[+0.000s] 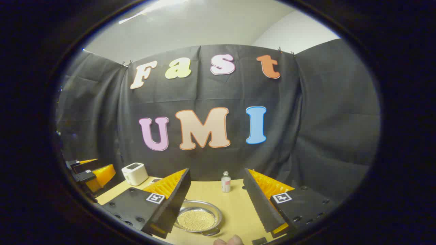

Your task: First push the handle of the pot to place it horizontally, then grasp the pot with both hands and set it on the induction cooktop.

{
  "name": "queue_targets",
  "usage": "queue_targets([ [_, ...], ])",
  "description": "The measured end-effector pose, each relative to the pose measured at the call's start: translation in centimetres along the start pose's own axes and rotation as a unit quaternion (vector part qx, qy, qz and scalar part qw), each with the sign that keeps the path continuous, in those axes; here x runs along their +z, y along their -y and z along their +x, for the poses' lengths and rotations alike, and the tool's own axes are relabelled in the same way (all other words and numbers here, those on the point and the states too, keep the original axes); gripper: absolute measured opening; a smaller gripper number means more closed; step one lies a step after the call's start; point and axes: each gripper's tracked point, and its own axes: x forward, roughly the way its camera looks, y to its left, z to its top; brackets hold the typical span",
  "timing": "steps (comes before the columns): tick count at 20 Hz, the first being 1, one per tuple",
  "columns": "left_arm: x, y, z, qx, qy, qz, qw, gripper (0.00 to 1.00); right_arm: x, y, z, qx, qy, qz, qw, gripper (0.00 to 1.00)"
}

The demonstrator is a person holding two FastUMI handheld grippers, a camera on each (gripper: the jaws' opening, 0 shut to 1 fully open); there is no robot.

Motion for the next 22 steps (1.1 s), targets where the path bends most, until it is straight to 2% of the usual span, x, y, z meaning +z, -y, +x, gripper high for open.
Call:
queue_targets([
  [2, 0.5, 1.5, -1.3, 0.004, 0.0, -0.001, 1.0, 0.95, 0.7, 1.2, -0.7, 0.003, 0.007, 0.006, 1.0, 0.96],
  [3, 0.6, 2.0, -2.0, 0.005, -0.002, 0.005, 1.0, 0.92, 0.5, 1.7, -1.1, 0.006, 0.007, 0.008, 1.0, 0.96],
  [5, 1.2, 2.6, -3.3, 0.012, 0.002, 0.013, 1.0, 0.95, 0.5, 2.4, -1.9, 0.014, 0.006, 0.008, 1.0, 0.95],
  [7, 1.5, 3.1, -4.3, 0.02, 0.006, 0.016, 1.0, 0.92, 0.6, 3.3, -2.5, 0.021, 0.009, 0.001, 1.0, 0.95],
  [8, 1.3, 3.2, -4.8, 0.025, 0.004, 0.014, 1.0, 0.95, 0.4, 3.5, -2.8, 0.026, 0.008, -0.002, 1.0, 0.95],
  [11, 1.2, 3.9, -5.7, 0.031, -0.002, 0.008, 0.999, 0.95, 0.2, 4.3, -3.6, 0.031, 0.007, 0.001, 0.999, 0.95],
  [14, 1.5, 4.1, -6.1, 0.032, -0.001, 0.02, 0.999, 0.95, 0.1, 4.2, -3.9, 0.039, 0.007, 0.004, 0.999, 0.95],
  [15, 1.5, 4.2, -6.2, 0.03, -0.002, 0.022, 0.999, 0.92, -0.1, 4.2, -3.9, 0.041, 0.005, 0.002, 0.999, 0.95],
  [16, 1.6, 4.2, -6.1, 0.03, -0.001, 0.021, 0.999, 0.95, -0.1, 3.9, -3.8, 0.043, 0.004, 0.003, 0.999, 0.95],
  [19, 1.5, 3.8, -5.8, 0.027, -0.002, 0.02, 0.999, 0.95, -0.6, 3.0, -3.4, 0.044, -0.002, 0.001, 0.999, 0.95],
  [20, 1.5, 3.3, -5.6, 0.025, -0.003, 0.02, 0.999, 0.92, -0.7, 2.7, -3.2, 0.043, -0.006, -0.002, 0.999, 0.95],
  [22, 1.4, 2.5, -5.4, 0.02, -0.005, 0.015, 1.0, 0.95, -1.3, 1.7, -2.7, 0.04, -0.015, -0.006, 0.999, 0.95],
])
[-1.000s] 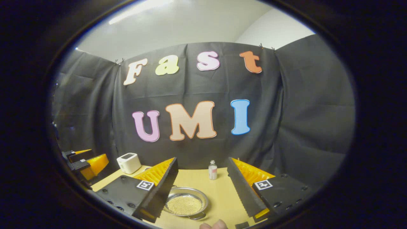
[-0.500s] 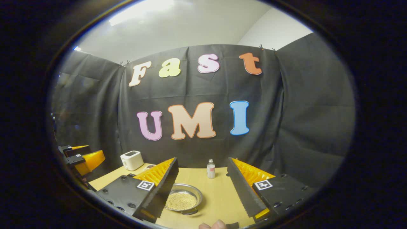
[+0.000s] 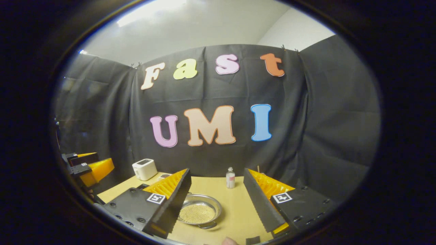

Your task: First push the handle of the pot to place it horizontally, then grasp the pot with both hands and set it on the induction cooktop.

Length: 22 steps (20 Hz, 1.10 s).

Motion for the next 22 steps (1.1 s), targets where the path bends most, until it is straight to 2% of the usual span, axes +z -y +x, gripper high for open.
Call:
queue_targets([
  [3, -1.1, -1.7, 0.7, -0.005, -0.013, -0.012, 1.0, 0.92, -1.0, -1.6, 0.8, -0.005, -0.016, -0.013, 1.0, 0.98],
  [6, -1.8, -3.1, 1.2, -0.014, -0.023, -0.025, 0.999, 0.92, -2.2, -3.2, 1.8, -0.014, -0.034, -0.017, 0.999, 0.84],
  [7, -1.8, -3.5, 1.4, -0.018, -0.021, -0.028, 0.999, 0.92, -2.7, -3.8, 2.2, -0.015, -0.04, -0.015, 0.999, 0.83],
  [8, -2.0, -3.8, 1.7, -0.025, -0.019, -0.03, 0.999, 0.95, -2.9, -4.2, 2.5, -0.017, -0.041, -0.014, 0.999, 0.76],
  [10, -2.3, -4.4, 2.2, -0.035, -0.018, -0.031, 0.999, 0.92, -3.4, -5.0, 2.8, -0.024, -0.049, -0.012, 0.998, 0.73],
  [11, -2.6, -4.8, 2.1, -0.04, -0.023, -0.031, 0.998, 0.95, -3.7, -5.2, 3.0, -0.03, -0.05, -0.015, 0.998, 0.73],
  [12, -2.7, -5.0, 2.2, -0.045, -0.023, -0.033, 0.998, 0.92, -3.9, -5.5, 3.3, -0.036, -0.049, -0.022, 0.998, 0.53],
  [14, -2.8, -5.7, 2.7, -0.046, -0.024, -0.034, 0.998, 0.95, -4.4, -6.2, 3.4, -0.036, -0.059, -0.032, 0.997, 0.41],
  [15, -3.0, -6.1, 2.8, -0.042, -0.027, -0.033, 0.998, 0.95, -5.1, -6.7, 4.0, -0.034, -0.063, -0.036, 0.997, 0.39],
  [16, -3.1, -6.4, 3.1, -0.038, -0.029, -0.036, 0.998, 0.95, -5.1, -5.9, 4.2, -0.047, -0.065, -0.046, 0.996, 0.3],
  [18, -3.5, -6.5, 3.8, -0.031, -0.032, -0.043, 0.998, 0.95, -6.1, -6.6, 4.6, -0.036, -0.082, -0.042, 0.995, 0.1],
  [20, -4.3, -6.1, 4.3, -0.031, -0.044, -0.048, 0.997, 0.92, -8.4, -6.3, 5.7, -0.03, -0.106, -0.034, 0.993, 0.05],
  [21, -4.4, -5.7, 4.7, -0.035, -0.048, -0.048, 0.997, 0.95, -9.4, -6.5, 5.6, -0.02, -0.126, -0.024, 0.992, 0.06],
  [22, -4.9, -5.5, 4.9, -0.036, -0.057, -0.042, 0.997, 0.95, -10.7, -6.6, 5.7, -0.01, -0.148, -0.017, 0.989, 0.0],
])
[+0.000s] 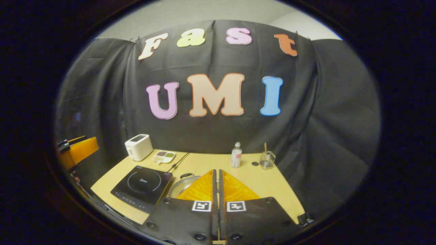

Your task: First push the handle of the pot to place it horizontally, then grasp the pot with both hands and set it on the induction cooktop.

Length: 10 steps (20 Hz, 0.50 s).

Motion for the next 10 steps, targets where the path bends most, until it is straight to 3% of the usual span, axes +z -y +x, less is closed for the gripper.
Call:
queue_targets([
  [1, -0.2, 0.0, 0.2, 0.004, -0.005, 0.005, 1.0, 0.92, -1.2, 0.2, 0.6, 0.008, -0.012, 0.002, 1.0, 0.04],
  [2, 0.1, 0.1, 0.4, 0.009, -0.002, 0.007, 1.0, 0.95, -1.9, 0.3, 1.2, 0.017, -0.018, -0.003, 1.0, 0.01],
  [3, 0.4, 0.2, 0.6, 0.014, 0.001, 0.007, 1.0, 0.95, -2.4, 0.4, 1.7, 0.027, -0.024, -0.008, 0.999, 0.05],
  [4, 0.3, 0.4, 0.7, 0.019, 0.0, 0.007, 1.0, 0.95, -2.8, 0.3, 2.3, 0.038, -0.031, -0.008, 0.999, 0.01],
  [5, 0.1, 0.6, 0.7, 0.023, -0.004, 0.007, 1.0, 0.95, -3.3, 0.3, 2.9, 0.048, -0.036, -0.004, 0.998, 0.05],
  [6, 0.0, 0.7, 0.7, 0.027, -0.006, 0.007, 1.0, 0.92, -3.6, 0.4, 3.5, 0.058, -0.042, -0.001, 0.997, 0.05],
  [8, -0.4, 0.7, 1.0, 0.041, -0.013, 0.011, 0.999, 0.95, -4.7, 0.1, 4.4, 0.081, -0.052, -0.006, 0.995, 0.05],
  [10, -0.7, 0.7, 1.2, 0.057, -0.02, 0.014, 0.998, 0.92, -6.2, -0.2, 5.3, 0.105, -0.068, -0.02, 0.992, 0.04],
])
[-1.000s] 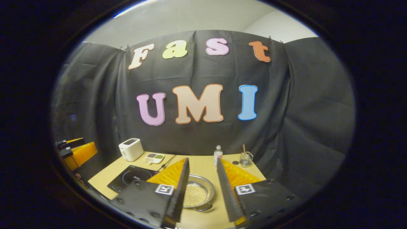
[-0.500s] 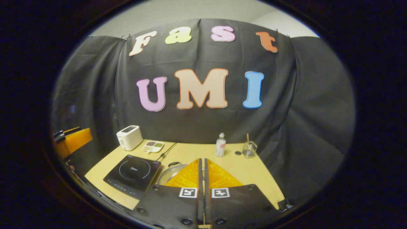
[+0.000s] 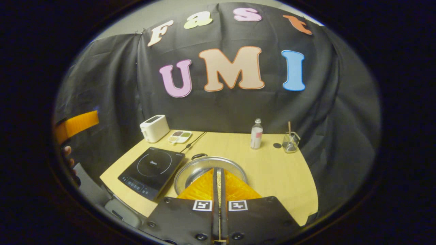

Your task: First push the handle of the pot to place it horizontally, then grasp the pot with both hands and set it on the induction cooktop.

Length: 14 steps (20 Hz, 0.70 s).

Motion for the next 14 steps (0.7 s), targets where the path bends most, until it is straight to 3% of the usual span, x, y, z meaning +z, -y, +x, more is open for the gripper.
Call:
queue_targets([
  [6, -1.7, 1.2, 0.0, 0.044, -0.034, 0.008, 0.998, 0.95, -7.8, -0.7, 2.6, 0.072, -0.075, -0.026, 0.994, 0.0],
  [8, -2.4, 1.2, -0.4, 0.061, -0.05, 0.016, 0.997, 0.92, -10.8, -1.0, 3.2, 0.093, -0.11, -0.035, 0.989, 0.0],
  [10, -2.6, 1.5, -0.7, 0.074, -0.061, 0.015, 0.995, 0.96, -12.8, -1.3, 3.5, 0.111, -0.132, -0.038, 0.984, 0.08],
  [11, -2.9, 1.5, -0.8, 0.081, -0.068, 0.018, 0.994, 0.96, -13.5, -1.4, 3.7, 0.119, -0.138, -0.037, 0.982, 0.0],
  [12, -3.2, 1.4, -0.9, 0.087, -0.075, 0.023, 0.993, 0.92, -14.1, -1.6, 3.9, 0.129, -0.145, -0.037, 0.98, 0.04],
  [14, -3.4, 1.5, -1.0, 0.091, -0.085, 0.029, 0.992, 0.95, -16.2, -1.7, 4.3, 0.139, -0.169, -0.043, 0.975, 0.0],
])
